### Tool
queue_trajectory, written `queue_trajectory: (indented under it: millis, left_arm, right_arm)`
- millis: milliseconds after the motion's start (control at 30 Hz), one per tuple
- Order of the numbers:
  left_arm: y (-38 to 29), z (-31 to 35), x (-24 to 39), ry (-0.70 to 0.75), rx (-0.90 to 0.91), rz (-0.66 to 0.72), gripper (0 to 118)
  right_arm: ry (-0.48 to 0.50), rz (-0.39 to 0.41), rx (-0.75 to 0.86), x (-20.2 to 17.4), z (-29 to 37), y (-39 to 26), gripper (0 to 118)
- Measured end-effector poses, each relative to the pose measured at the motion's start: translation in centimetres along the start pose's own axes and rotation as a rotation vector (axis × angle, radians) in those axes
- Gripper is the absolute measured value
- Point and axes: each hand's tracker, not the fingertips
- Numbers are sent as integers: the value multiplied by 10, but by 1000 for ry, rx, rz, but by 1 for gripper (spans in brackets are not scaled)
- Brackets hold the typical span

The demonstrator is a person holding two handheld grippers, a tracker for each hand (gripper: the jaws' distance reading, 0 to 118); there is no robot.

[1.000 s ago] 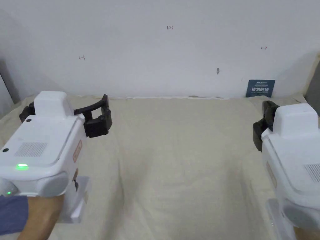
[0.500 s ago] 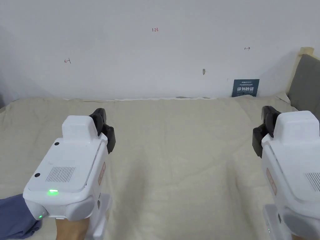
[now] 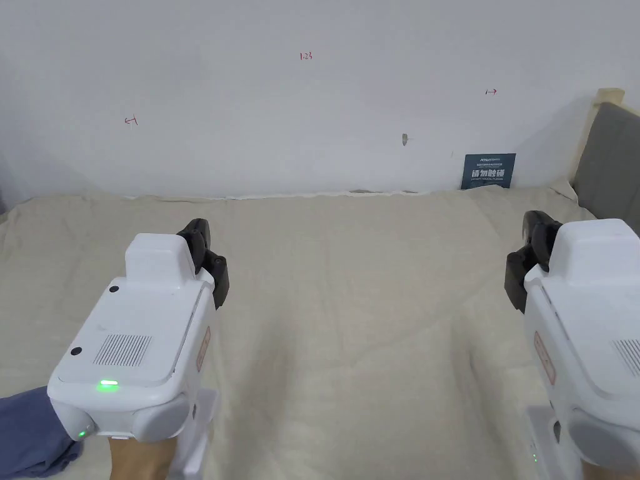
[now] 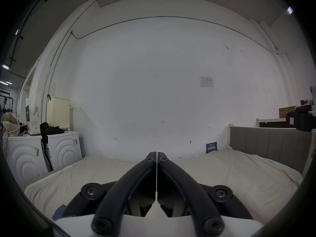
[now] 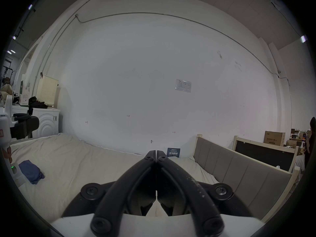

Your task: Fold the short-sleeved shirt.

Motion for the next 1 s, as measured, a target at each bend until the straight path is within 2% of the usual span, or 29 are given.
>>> queue_trajectory:
  millis: [1000]
  left_arm:
    - [-1, 4, -8, -6, -4, -15, 1]
  right_arm:
    - [7, -11, 6, -4, 4, 2, 2]
